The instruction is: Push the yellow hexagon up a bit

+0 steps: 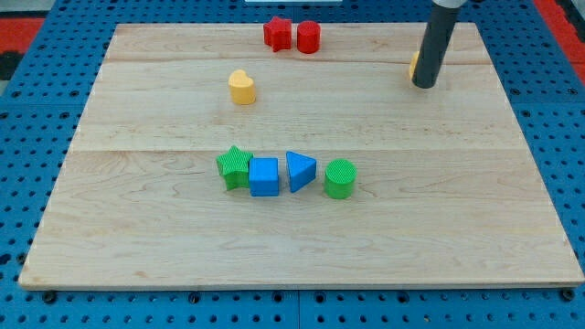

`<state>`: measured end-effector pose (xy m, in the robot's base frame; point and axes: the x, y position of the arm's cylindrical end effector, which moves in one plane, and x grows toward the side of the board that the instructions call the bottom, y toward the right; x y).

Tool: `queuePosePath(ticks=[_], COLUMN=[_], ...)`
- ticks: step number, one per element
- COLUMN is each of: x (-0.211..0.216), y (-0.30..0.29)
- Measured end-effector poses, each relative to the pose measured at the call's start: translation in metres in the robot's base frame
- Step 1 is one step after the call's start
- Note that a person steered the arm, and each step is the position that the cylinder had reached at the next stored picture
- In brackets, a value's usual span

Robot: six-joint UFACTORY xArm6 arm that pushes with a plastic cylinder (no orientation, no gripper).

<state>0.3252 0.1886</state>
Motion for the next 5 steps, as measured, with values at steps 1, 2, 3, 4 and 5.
queuePosePath(ticks=[1,2,3,4,5], x=[0.000,0.000,-0.011,-0.025,-0.037], y=[0.006,0.006,0.006,0.007,0.007])
